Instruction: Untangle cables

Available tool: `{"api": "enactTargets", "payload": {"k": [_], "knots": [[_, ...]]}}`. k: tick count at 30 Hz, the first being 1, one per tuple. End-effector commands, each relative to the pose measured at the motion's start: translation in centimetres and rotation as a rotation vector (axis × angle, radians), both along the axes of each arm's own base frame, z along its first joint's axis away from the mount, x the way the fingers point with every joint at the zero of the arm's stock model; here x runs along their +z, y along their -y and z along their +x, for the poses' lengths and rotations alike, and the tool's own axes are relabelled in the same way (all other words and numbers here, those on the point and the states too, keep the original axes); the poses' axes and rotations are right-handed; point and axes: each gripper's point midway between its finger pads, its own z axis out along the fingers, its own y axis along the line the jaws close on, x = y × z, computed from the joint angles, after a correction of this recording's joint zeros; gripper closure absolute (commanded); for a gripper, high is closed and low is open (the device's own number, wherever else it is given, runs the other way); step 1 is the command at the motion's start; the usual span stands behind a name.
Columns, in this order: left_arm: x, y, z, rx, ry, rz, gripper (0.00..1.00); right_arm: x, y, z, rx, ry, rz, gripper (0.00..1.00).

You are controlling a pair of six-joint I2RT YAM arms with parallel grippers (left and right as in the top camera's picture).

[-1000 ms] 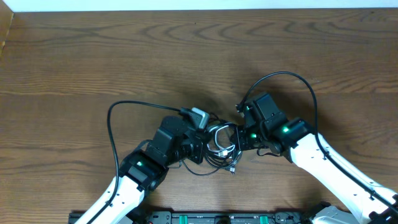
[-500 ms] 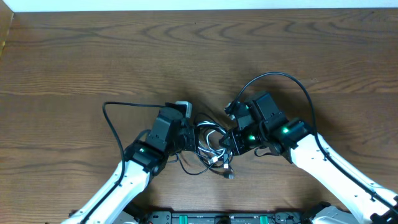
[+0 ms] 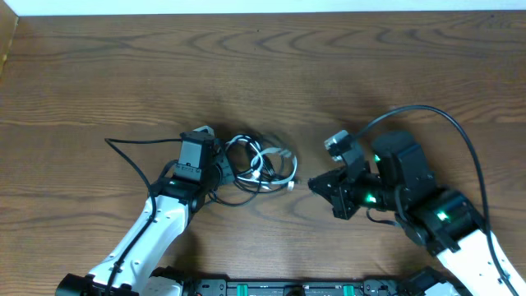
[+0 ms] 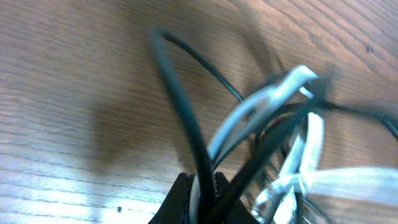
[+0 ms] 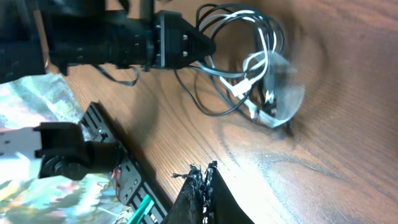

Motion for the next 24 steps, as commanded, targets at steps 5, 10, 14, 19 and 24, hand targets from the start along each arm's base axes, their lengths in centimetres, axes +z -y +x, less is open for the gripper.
{"api": "enactTargets", "payload": {"k": [5, 10, 14, 19, 24], "knots": [[0.1, -0.2, 0.2, 0.014, 0.002, -0.009, 0.92, -1.7, 4.2, 2.4, -0.271, -0.006, -0.170, 0.91], [0.3, 1.0, -0.1, -0.074, 0.008, -0.034, 0.92, -3.1, 3.6, 3.0, -0.254, -0.025, -0.203, 0.58], [0.6, 2.6, -0.8, -0.216, 0.022, -0.065, 0.92, -4.1, 1.9, 5.2, -0.224, 0.007, -0.203, 0.32], [1.3, 4.6, -1.9, -0.404, 0.055, -0.114, 0.92, -7.5, -0.6, 8.0, -0.135, 0.057, -0.249, 0.17], [1.3, 4.8, -2.0, -0.417, 0.054, -0.118, 0.93, -12.5, -1.6, 9.3, -0.083, 0.012, -0.320, 0.12]]}}
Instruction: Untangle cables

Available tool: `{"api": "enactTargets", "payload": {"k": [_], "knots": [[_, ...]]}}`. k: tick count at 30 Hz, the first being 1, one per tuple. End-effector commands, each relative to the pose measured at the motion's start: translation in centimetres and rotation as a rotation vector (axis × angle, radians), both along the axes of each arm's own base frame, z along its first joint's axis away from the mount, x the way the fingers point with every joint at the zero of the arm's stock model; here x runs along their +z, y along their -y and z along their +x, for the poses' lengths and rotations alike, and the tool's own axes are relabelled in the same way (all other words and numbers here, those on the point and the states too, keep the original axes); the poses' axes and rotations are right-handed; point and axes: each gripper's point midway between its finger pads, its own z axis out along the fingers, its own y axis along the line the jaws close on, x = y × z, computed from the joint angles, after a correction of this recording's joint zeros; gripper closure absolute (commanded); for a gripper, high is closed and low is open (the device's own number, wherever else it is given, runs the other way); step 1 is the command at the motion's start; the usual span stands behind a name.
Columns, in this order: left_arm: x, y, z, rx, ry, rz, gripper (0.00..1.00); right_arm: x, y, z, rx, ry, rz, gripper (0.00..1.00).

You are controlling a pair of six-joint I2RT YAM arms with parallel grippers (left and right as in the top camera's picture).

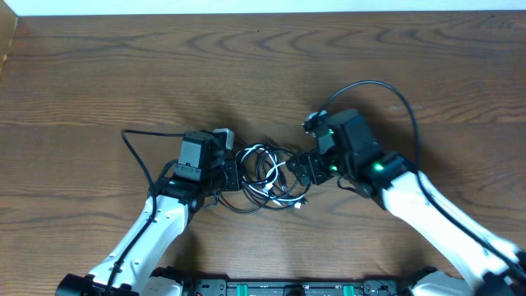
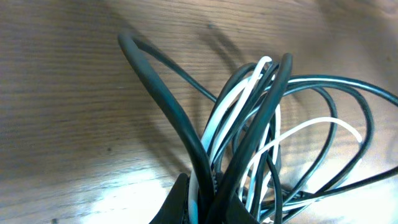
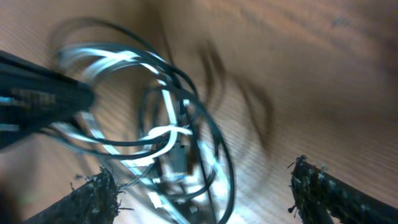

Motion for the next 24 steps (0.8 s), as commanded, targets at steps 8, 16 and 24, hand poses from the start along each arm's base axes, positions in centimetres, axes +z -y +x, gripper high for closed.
{"api": "enactTargets", "payload": {"k": [8, 16, 24], "knots": [[0.4, 0.7, -0.3, -0.067, 0.018, -0.022, 0.92, -4.6, -1.4, -0.6, 0.091, -0.110, -0.023, 0.60], [0.3, 0.7, -0.3, -0.066, 0.018, -0.021, 0.92, -2.4, -2.9, -2.1, 0.162, -0.156, 0.115, 0.99], [-0.5, -0.6, -0.3, -0.022, 0.004, 0.050, 0.92, 9.7, -3.1, -4.8, 0.418, 0.017, 0.486, 0.99]]}}
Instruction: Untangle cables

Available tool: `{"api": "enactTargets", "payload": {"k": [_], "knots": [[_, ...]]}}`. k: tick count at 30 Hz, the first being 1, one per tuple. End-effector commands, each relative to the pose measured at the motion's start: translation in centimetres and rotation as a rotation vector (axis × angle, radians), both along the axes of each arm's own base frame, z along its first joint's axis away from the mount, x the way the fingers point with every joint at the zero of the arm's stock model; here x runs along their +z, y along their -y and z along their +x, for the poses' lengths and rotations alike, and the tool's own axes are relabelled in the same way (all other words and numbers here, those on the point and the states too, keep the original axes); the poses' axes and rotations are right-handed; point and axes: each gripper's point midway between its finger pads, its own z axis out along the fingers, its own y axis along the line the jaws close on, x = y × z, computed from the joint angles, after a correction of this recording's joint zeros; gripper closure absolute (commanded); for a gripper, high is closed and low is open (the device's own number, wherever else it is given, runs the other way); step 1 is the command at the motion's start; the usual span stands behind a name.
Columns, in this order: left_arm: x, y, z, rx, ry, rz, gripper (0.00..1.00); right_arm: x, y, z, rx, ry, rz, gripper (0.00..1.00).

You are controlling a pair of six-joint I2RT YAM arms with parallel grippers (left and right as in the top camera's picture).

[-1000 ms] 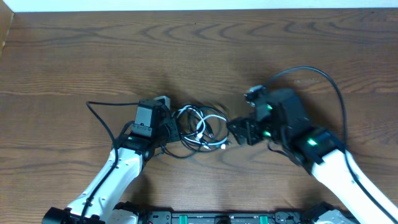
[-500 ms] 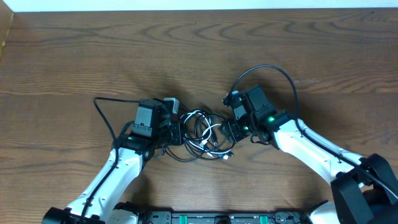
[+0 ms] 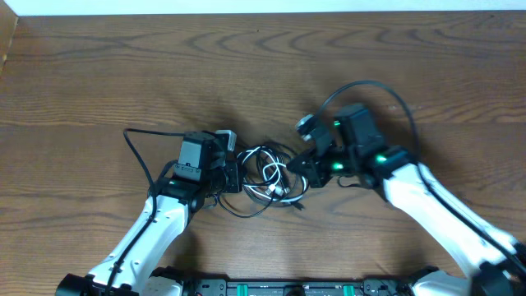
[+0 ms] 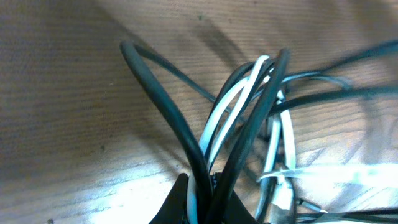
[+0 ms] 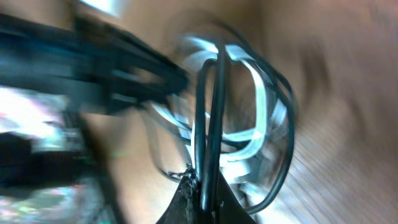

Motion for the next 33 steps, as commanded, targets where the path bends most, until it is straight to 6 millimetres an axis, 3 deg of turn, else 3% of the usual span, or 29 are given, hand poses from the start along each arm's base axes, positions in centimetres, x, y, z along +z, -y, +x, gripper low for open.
{"api": "enactTargets", "payload": {"k": [1, 5, 9, 16, 21, 28, 33], "knots": [[-0.3, -0.7, 0.1, 0.010, 0.004, 0.040, 0.92, 7.0, 0.1, -2.1, 0.129, 0.114, 0.208, 0.99], [-0.3, -0.7, 0.1, 0.011, 0.004, 0.040, 0.92, 10.1, 2.1, -2.4, 0.067, 0.223, 0.212, 0.99], [-0.8, -1.9, 0.4, 0.084, -0.007, 0.087, 0.92, 11.0, 4.8, -2.3, -0.072, 0.292, 0.119, 0.99], [-2.0, -5.9, 0.6, 0.398, -0.086, 0.187, 0.92, 9.4, 10.8, -2.4, -0.404, 0.270, -0.125, 0.99], [-2.0, -6.4, 0.6, 0.565, -0.136, 0.131, 0.92, 7.2, 15.0, -2.7, -0.644, 0.167, -0.270, 0.99], [-1.9, -6.3, 0.9, 0.599, -0.139, 0.104, 0.92, 5.4, 15.7, -3.5, -0.663, 0.086, -0.334, 0.99], [-1.9, -6.3, 0.9, 0.599, -0.138, 0.104, 0.92, 4.5, 15.7, -3.5, -0.685, 0.021, -0.347, 0.93]]}}
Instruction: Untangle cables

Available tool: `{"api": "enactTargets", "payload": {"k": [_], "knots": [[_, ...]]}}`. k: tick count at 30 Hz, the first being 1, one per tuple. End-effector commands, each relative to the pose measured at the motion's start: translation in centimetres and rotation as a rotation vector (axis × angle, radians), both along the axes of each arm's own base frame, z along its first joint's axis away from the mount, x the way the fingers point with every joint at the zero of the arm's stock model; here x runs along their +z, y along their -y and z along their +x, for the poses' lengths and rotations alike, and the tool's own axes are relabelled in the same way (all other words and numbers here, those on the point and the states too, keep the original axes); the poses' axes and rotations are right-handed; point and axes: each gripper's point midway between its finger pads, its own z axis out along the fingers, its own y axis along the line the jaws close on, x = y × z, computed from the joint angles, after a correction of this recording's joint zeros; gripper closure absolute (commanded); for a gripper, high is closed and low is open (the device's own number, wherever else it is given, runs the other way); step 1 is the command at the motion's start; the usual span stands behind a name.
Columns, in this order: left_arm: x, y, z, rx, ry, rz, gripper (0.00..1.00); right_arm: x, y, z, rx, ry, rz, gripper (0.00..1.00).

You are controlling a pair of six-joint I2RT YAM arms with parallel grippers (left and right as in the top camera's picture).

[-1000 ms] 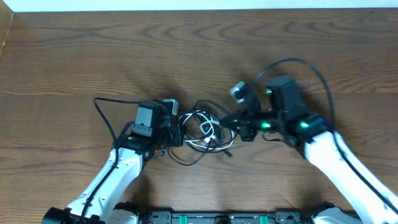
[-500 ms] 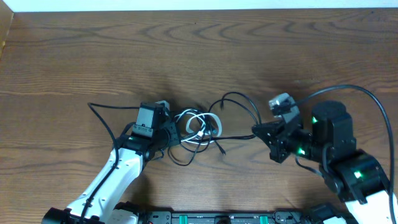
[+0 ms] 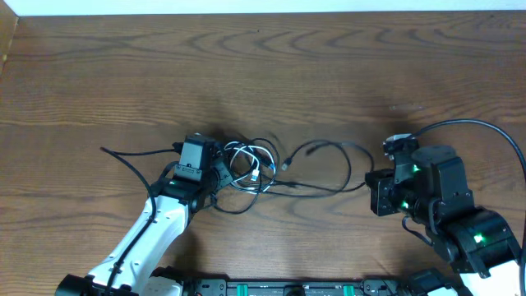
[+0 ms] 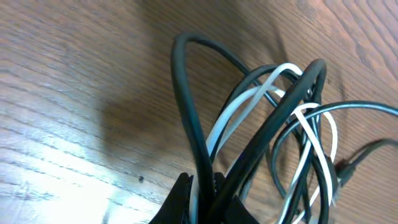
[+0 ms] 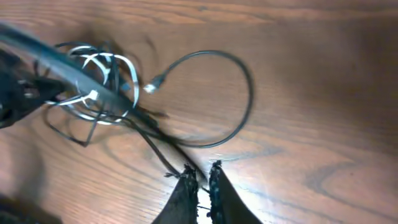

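A tangle of black and white cables (image 3: pixel 246 164) lies left of the table's middle. My left gripper (image 3: pixel 219 171) is shut on its left side; in the left wrist view the gripper (image 4: pixel 202 182) pinches a thick black strand and a white strand of the tangle (image 4: pixel 283 106). One black cable (image 5: pixel 250 93) runs out of the tangle to the right. It makes a loose loop (image 3: pixel 348 160) whose free plug (image 3: pixel 286 167) lies beside the tangle. My right gripper (image 3: pixel 370 191) is shut on this cable, with the strand between its fingertips (image 5: pixel 200 169).
The wooden table (image 3: pixel 271 66) ends at a white strip along the far edge. My arms' own black leads arch out at the left (image 3: pixel 123 152) and right (image 3: pixel 485 136). A black rail (image 3: pixel 271 288) runs along the near edge.
My right gripper was shut on black strands at the tangle; now it is far to the right with one black cable drawn out. The tangle and left gripper sit slightly further left.
At first my left gripper held the tangle while the right was shut and apart to the right. Then the right stood open at the tangle, then shut on black strands. Now one black cable stretches between tangle and right gripper.
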Motion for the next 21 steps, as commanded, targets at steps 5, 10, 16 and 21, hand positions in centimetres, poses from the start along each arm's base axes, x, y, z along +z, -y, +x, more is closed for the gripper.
{"api": "enactTargets", "payload": {"k": [5, 10, 16, 21], "knots": [[-0.1, -0.9, 0.2, 0.043, 0.003, 0.031, 0.92, -1.3, 0.5, 0.9, -0.104, -0.085, -0.002, 0.83], [-0.1, -0.9, 0.2, 0.040, 0.003, 0.032, 0.92, -3.1, -0.3, 1.1, -0.124, -0.187, 0.022, 0.80], [0.3, 1.2, 0.0, -0.150, 0.028, -0.011, 0.92, -5.2, -3.0, 1.1, -0.038, -0.294, 0.058, 0.77], [1.7, 5.3, -0.9, -0.505, 0.118, -0.111, 0.92, -6.6, -5.8, 1.7, 0.044, -0.328, 0.082, 0.77]]}}
